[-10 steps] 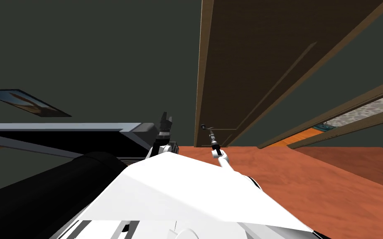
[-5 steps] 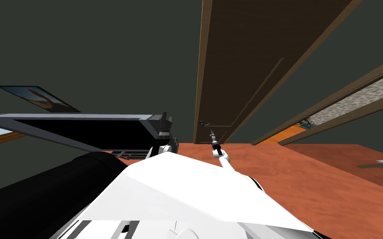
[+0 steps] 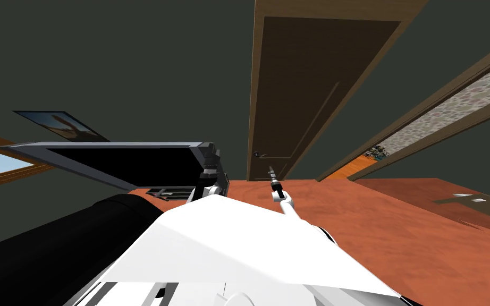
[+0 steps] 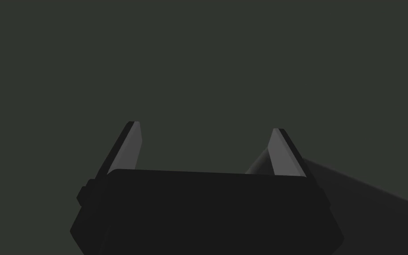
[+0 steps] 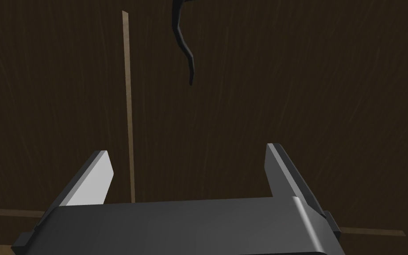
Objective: Pull the door open
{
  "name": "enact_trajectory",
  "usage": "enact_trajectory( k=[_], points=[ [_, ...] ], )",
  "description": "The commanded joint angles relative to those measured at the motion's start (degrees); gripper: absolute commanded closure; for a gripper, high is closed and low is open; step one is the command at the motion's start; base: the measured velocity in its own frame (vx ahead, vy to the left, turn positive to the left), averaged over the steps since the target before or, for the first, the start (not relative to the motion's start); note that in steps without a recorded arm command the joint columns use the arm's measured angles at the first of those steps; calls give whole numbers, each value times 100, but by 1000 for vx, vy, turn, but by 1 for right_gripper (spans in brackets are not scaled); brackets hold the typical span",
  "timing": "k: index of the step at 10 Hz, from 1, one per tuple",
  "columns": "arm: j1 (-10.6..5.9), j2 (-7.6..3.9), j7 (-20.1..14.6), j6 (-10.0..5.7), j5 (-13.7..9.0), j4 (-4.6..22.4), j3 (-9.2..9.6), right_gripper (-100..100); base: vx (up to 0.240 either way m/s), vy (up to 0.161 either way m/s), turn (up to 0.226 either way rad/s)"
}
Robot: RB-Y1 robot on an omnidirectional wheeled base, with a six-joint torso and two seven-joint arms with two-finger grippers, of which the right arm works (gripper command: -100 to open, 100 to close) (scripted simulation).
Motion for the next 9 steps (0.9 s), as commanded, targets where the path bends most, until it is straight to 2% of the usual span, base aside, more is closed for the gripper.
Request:
enact_trajectory(
  k=[1, 2, 3, 6, 7, 8, 9],
  points=[
    [-133, 73, 118, -103, -27, 278, -49, -100, -3, -7, -18],
    [-133, 73, 118, -103, -27, 278, -49, -100, 21, 1, 7],
    [-141, 191, 144, -90, -27, 289, -47, -100, 116, -13, 5],
    [-149, 357, 171, -74, -27, 301, -45, -100, 182, 40, 16],
    [-149, 357, 171, -74, -27, 301, -45, -100, 111, 42, 2],
    [-153, 465, 184, -66, -27, 307, -43, -100, 144, 67, 34],
    [-153, 501, 188, -63, -27, 309, -43, -100, 178, 62, 26]
  ],
)
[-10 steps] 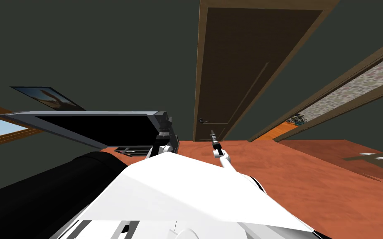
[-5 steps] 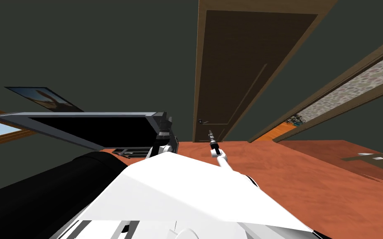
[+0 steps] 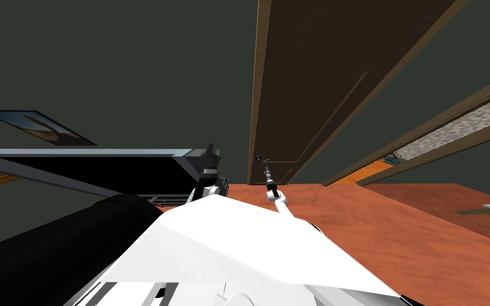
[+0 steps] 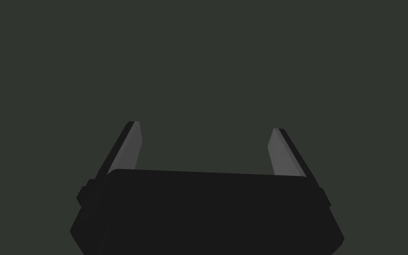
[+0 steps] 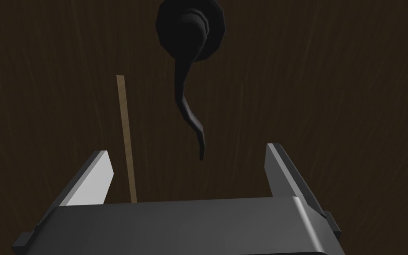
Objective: Pull the door open
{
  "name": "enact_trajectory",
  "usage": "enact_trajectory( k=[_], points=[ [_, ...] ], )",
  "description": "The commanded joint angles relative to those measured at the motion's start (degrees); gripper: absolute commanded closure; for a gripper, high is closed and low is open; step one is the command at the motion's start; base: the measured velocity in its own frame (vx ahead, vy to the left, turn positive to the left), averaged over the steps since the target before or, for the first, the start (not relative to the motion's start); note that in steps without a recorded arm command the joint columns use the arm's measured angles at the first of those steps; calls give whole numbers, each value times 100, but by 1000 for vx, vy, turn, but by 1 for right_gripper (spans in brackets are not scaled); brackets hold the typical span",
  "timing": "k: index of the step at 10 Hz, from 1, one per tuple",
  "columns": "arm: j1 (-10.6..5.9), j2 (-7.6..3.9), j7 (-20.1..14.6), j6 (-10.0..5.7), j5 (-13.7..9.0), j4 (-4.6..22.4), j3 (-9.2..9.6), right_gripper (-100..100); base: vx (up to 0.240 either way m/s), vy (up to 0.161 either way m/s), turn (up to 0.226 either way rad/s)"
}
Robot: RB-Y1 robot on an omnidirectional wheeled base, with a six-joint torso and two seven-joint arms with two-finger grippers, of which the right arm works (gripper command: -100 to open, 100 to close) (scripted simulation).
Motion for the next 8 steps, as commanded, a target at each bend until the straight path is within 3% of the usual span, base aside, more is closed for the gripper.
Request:
enact_trajectory(
  k=[1, 4, 8],
  points=[
    [0, 0, 0, 0, 0, 0, 0, -100, 75, 23, 4],
    [9, -153, -2, 31, -17, 24, -8, -100, -138, -57, -25],
    [17, -480, -3, 65, -58, 94, -39, -100, -191, -19, -8]
  ],
)
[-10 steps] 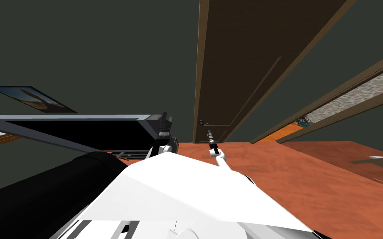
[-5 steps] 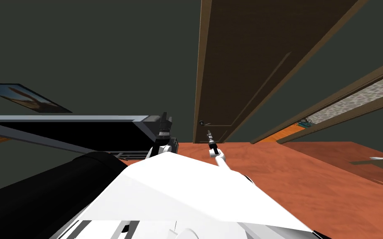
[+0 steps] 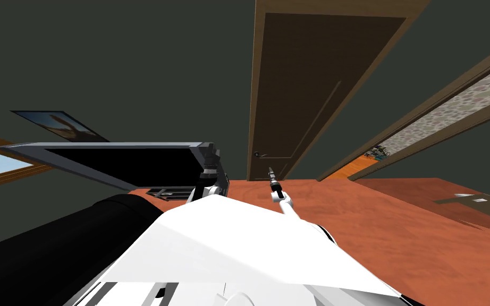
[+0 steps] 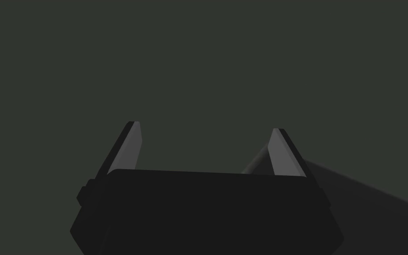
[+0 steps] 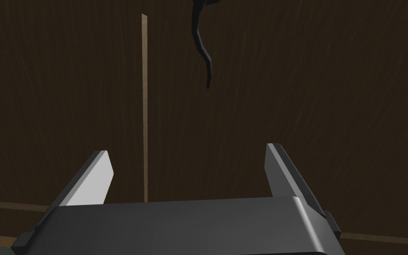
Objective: Pull the door open
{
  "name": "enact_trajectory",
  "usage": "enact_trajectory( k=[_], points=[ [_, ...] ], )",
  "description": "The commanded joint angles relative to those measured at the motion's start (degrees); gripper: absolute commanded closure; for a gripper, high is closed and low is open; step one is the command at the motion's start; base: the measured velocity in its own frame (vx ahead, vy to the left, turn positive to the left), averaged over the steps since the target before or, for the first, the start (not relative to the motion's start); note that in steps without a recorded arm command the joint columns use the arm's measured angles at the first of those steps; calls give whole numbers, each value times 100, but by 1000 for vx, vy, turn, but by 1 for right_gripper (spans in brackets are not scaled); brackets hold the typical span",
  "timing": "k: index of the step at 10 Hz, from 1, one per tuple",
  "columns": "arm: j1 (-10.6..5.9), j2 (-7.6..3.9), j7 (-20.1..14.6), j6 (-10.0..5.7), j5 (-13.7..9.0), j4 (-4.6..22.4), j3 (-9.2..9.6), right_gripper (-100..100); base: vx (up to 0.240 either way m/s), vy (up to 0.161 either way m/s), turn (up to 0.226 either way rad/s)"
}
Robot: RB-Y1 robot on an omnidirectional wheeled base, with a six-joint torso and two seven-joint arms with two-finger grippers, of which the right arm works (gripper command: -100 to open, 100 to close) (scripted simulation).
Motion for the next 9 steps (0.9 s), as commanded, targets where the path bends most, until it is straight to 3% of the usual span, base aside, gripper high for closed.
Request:
enact_trajectory(
  k=[1, 4, 9],
  points=[
    [42, -142, -7, 33, -13, -27, -5, -100, -179, -10, 16],
    [9, -427, -29, 31, -74, 68, -85, -100, -131, -4, 62],
    [-39, -314, -49, -21, -105, 82, -141, -100, 175, -11, 48]
  ],
)
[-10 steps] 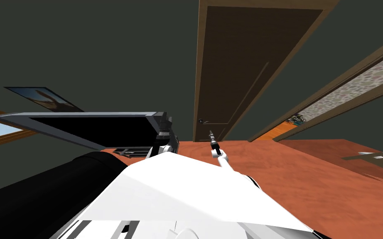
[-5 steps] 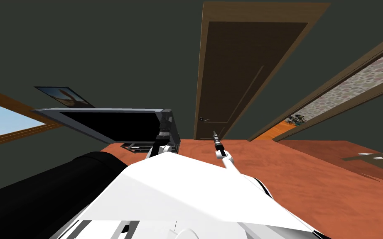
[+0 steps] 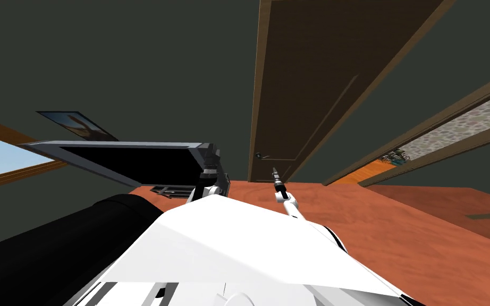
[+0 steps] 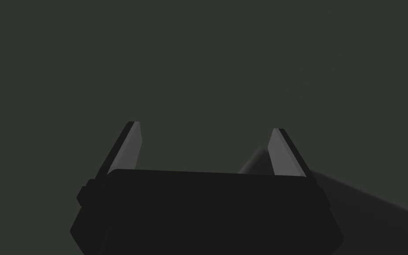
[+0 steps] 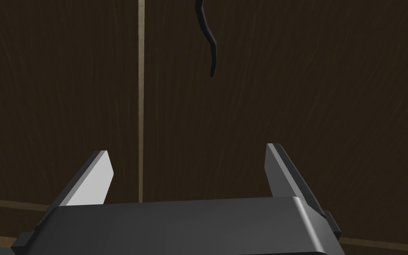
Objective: Pull the door open
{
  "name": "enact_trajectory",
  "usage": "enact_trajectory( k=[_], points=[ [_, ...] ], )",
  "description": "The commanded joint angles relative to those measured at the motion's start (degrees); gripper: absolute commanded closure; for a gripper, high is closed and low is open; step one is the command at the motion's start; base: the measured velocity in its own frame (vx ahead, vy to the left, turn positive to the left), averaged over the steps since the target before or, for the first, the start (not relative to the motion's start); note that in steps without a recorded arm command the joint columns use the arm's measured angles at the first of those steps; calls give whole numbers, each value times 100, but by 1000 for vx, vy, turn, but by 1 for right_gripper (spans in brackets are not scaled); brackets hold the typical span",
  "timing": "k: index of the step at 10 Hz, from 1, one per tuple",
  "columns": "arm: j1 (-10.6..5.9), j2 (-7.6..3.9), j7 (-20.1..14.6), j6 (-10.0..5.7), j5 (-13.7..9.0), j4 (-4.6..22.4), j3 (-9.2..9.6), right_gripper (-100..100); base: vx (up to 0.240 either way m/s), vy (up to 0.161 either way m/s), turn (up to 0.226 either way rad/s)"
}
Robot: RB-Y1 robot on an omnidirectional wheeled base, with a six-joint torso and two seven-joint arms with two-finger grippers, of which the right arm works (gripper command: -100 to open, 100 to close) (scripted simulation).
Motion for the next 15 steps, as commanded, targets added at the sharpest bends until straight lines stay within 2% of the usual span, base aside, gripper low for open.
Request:
enact_trajectory(
  k=[1, 8, 15],
  points=[
    [5, 48, -20, 1, -2, -33, -2, -100, 187, 41, 33],
    [-28, 316, -32, -42, -19, -37, -38, -100, 192, 48, 34],
    [-38, 415, -36, -57, -23, -41, -47, -100, 91, 23, 26]
  ],
)
